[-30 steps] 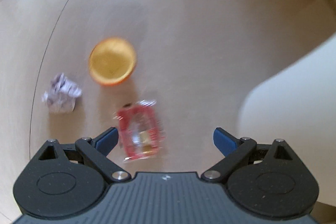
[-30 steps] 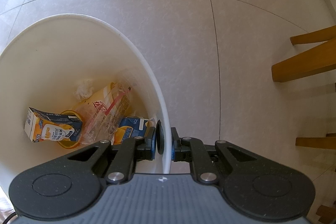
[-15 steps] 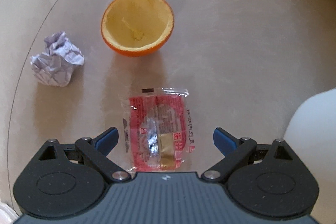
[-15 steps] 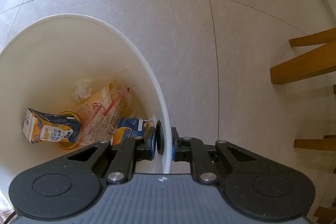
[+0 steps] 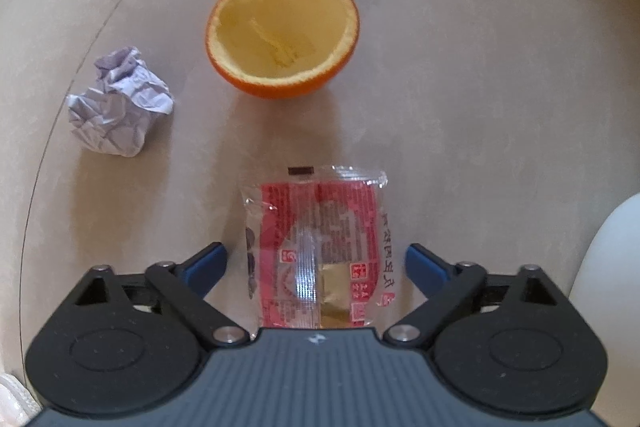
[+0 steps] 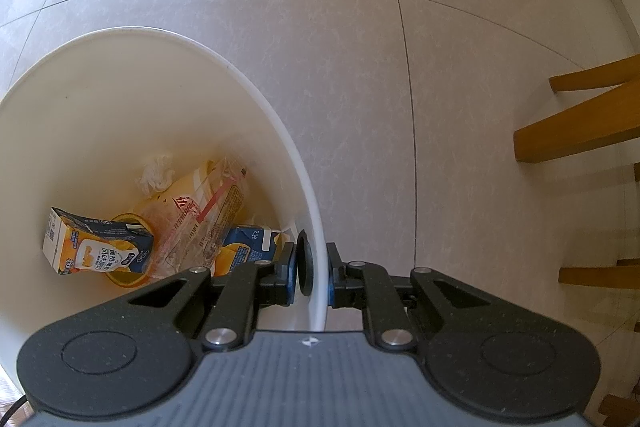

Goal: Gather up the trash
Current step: 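Close the left gripper on the red snack packet and lift, then carry the red packet over the bin and open the left gripper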

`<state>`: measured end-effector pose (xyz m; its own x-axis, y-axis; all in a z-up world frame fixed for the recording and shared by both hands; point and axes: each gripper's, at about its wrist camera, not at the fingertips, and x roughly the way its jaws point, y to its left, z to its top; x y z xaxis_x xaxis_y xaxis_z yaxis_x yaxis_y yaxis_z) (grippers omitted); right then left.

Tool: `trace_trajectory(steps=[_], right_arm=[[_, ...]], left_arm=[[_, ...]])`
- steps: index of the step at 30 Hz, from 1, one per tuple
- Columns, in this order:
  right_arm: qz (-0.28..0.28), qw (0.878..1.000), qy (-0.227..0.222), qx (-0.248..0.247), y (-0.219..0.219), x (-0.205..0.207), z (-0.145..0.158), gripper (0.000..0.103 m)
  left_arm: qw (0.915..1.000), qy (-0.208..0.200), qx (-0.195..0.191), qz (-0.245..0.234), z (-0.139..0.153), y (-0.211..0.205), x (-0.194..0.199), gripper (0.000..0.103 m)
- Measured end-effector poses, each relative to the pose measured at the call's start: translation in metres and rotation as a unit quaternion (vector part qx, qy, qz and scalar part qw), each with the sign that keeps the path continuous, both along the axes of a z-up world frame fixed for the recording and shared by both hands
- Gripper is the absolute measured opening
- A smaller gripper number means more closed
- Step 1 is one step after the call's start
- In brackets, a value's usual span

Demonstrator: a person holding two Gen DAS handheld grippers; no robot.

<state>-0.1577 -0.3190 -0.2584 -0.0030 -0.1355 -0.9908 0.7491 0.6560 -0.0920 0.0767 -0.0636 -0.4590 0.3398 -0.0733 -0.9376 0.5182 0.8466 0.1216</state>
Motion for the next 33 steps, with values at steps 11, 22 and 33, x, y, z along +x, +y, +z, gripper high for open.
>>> trace_trajectory(steps=[11,22,33], right_arm=[[0.0,1.0,0.0,0.0,0.0,0.0,0.0,0.016],[0.001,1.0,0.0,-0.001,0.0,0.0,0.0,0.016],[0.002,1.0,0.001,-0.002,-0.001,0.0,0.001,0.017]], left_arm=[[1.0,-0.004,-0.007,-0.004,0.022,0.011,0.0,0.051],[0.9922,-0.002,0.057,-0.111,0.06,-0.01,-0.003,0.046],[0.9791,0.004,0.079,-0.187,0.139,-0.029,-0.011,0.046]])
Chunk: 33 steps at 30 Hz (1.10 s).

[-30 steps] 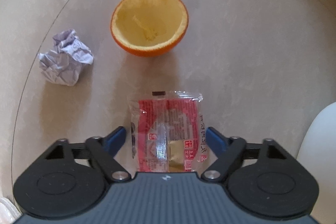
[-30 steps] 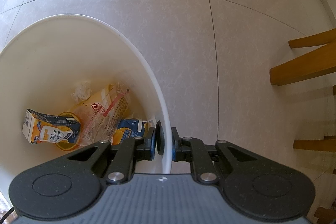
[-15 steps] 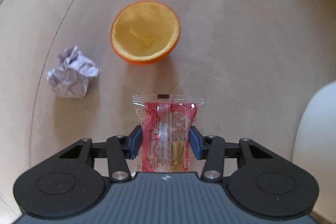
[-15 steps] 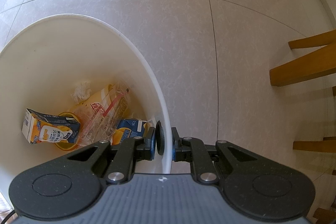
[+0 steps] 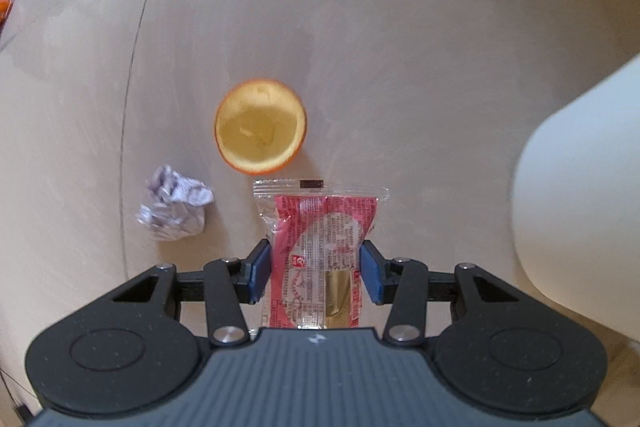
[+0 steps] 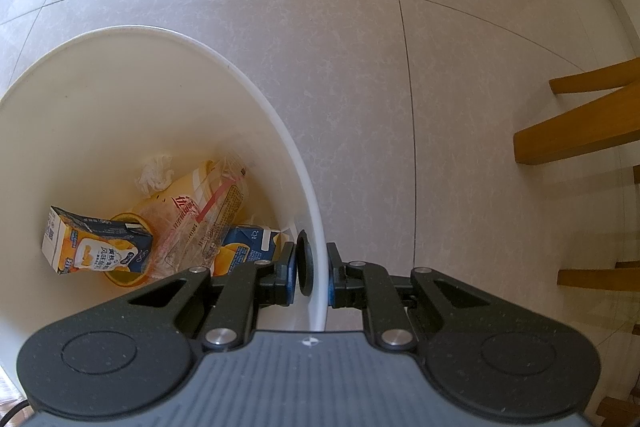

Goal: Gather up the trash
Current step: 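Carry the red packet over the bin and open the left gripper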

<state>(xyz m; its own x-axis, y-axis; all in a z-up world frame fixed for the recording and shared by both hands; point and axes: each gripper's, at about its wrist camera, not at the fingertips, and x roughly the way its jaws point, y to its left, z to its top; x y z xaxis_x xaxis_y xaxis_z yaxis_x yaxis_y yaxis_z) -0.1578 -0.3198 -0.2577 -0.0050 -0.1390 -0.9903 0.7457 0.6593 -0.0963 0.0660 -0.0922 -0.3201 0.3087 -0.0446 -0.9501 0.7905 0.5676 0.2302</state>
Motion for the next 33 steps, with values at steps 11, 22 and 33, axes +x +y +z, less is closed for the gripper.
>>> trace_trajectory(steps=[11,22,33], right_arm=[[-0.003,1.0,0.0,0.001,0.001,0.0,0.0,0.017],[-0.002,1.0,0.0,0.001,0.0,0.0,0.0,0.017],[-0.003,1.0,-0.001,0.001,0.0,0.0,0.0,0.017]], left_arm=[[0.9937,-0.001,-0.037,-0.106,0.102,-0.019,-0.06,0.046],[0.9717,0.024,-0.095,-0.215,0.171,-0.054,-0.133,0.046],[0.9549,0.06,-0.106,-0.271,0.157,-0.093,-0.186,0.046]])
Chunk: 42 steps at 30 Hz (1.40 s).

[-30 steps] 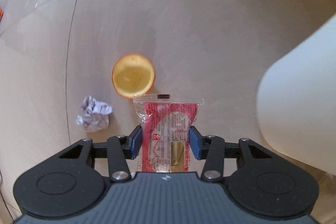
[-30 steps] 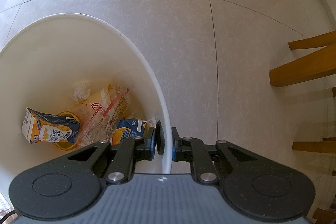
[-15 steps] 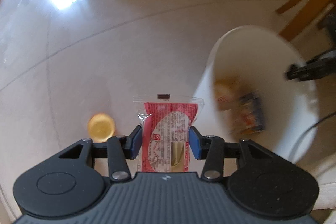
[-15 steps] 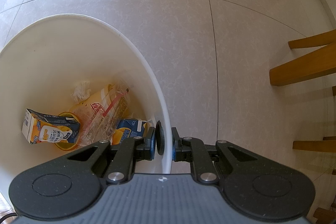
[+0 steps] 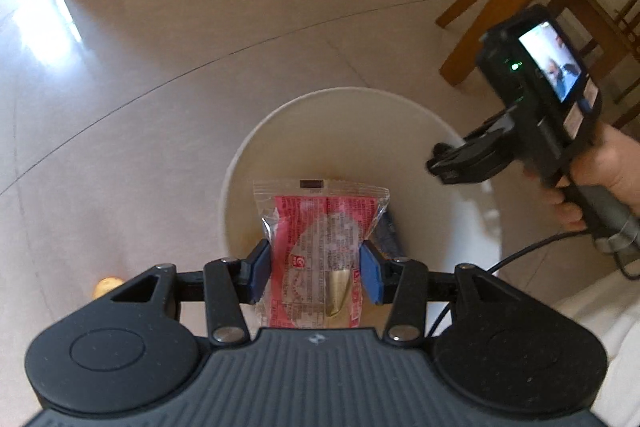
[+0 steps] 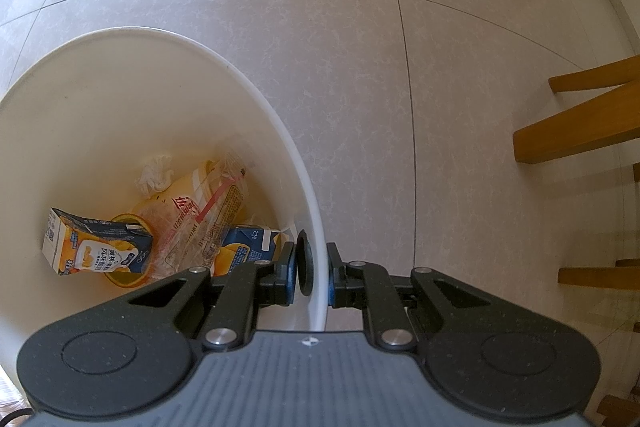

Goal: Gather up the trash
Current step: 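Carry the red packet over the bin and open the left gripper, then lower the open left gripper to the orange peel half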

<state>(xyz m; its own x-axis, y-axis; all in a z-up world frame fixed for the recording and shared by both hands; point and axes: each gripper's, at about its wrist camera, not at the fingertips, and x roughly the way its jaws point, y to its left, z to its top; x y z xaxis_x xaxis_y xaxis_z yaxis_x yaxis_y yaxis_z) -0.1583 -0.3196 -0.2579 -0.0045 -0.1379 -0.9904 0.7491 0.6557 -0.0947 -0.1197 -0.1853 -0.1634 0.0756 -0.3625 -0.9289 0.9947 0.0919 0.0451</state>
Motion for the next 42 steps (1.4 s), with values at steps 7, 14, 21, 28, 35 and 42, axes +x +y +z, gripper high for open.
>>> trace_trajectory(steps=[7,14,21,28,35,42], right_arm=[[0.0,1.0,0.0,0.001,0.0,0.0,0.0,0.017],[0.0,1.0,0.0,0.001,0.0,0.0,0.0,0.017],[0.0,1.0,0.0,0.001,0.001,0.001,0.0,0.017],[0.001,1.0,0.0,0.0,0.001,0.001,0.0,0.017],[0.002,1.0,-0.001,-0.002,0.001,0.0,0.0,0.017],[0.002,1.0,-0.001,-0.004,0.001,0.0,0.0,0.017]], left_arm=[[0.9999,-0.009,-0.009,-0.004,-0.005,-0.016,-0.014,0.083],[0.9998,-0.01,-0.012,0.008,-0.007,-0.016,-0.006,0.089],[0.999,-0.022,-0.017,0.035,-0.004,-0.007,0.013,0.092],[0.9959,-0.041,-0.031,0.074,0.006,0.007,0.048,0.093],[0.9845,-0.072,-0.046,0.153,0.003,0.04,0.116,0.095],[0.962,-0.07,-0.04,0.261,-0.053,0.079,0.201,0.095]])
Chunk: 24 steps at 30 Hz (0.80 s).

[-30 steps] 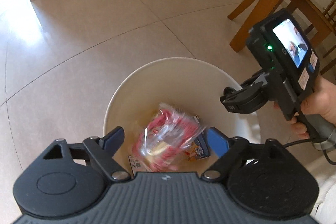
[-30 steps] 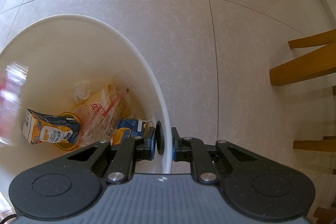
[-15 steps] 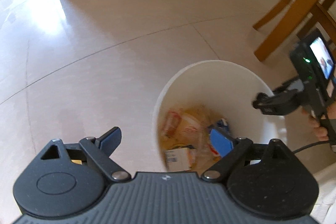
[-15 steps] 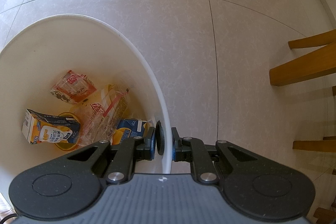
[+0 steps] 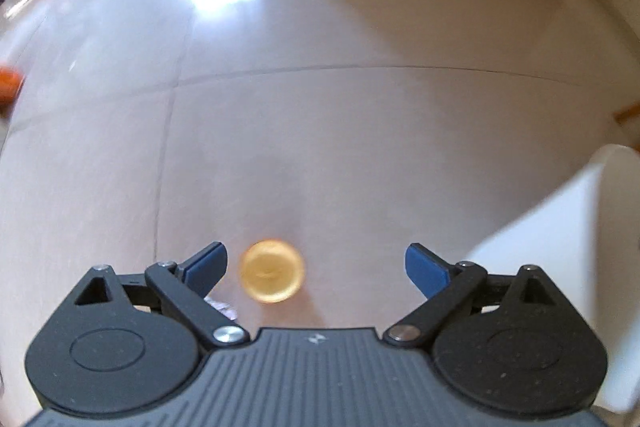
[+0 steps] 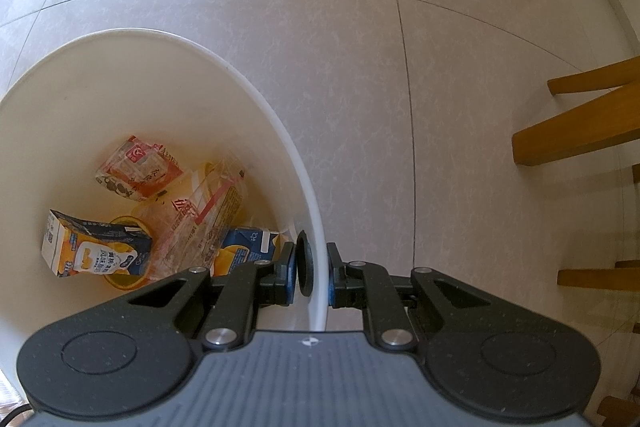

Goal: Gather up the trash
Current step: 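Lower the open left gripper to the orange peel half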

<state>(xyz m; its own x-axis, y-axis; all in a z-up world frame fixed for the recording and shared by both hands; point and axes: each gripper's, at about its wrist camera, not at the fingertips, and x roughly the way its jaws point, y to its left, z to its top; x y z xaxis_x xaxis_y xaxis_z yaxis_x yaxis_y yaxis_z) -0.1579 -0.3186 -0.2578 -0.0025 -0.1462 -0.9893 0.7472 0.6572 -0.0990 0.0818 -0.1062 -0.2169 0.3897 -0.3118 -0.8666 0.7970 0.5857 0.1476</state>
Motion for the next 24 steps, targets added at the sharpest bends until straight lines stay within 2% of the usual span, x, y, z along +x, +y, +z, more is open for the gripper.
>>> trace_trajectory(steps=[4,6,11,15,18,21,24], right_arm=[[0.003,1.0,0.004,-0.004,0.002,0.001,0.0,0.018],[0.004,1.0,0.005,-0.006,0.002,0.002,0.0,0.018],[0.005,1.0,0.007,-0.01,0.003,0.002,-0.001,0.018],[0.005,1.0,0.007,-0.011,0.003,0.002,-0.001,0.018],[0.005,1.0,0.008,-0.012,0.004,0.002,-0.002,0.018],[0.004,1.0,0.007,-0.012,0.004,0.002,-0.002,0.018],[0.004,1.0,0.007,-0.013,0.004,0.002,-0.002,0.018]], left_arm=[[0.9965,0.069,-0.005,0.047,-0.043,0.011,0.039,0.096],[0.995,0.08,-0.001,0.061,-0.064,0.01,0.052,0.096],[0.9948,0.061,0.023,0.078,-0.111,0.0,0.072,0.096],[0.9921,0.078,0.018,0.097,-0.142,-0.001,0.085,0.096],[0.9921,0.067,0.013,0.105,-0.158,-0.006,0.089,0.096],[0.9906,0.074,0.014,0.114,-0.169,-0.009,0.091,0.097],[0.9924,0.041,0.026,0.113,-0.17,-0.014,0.089,0.098]])
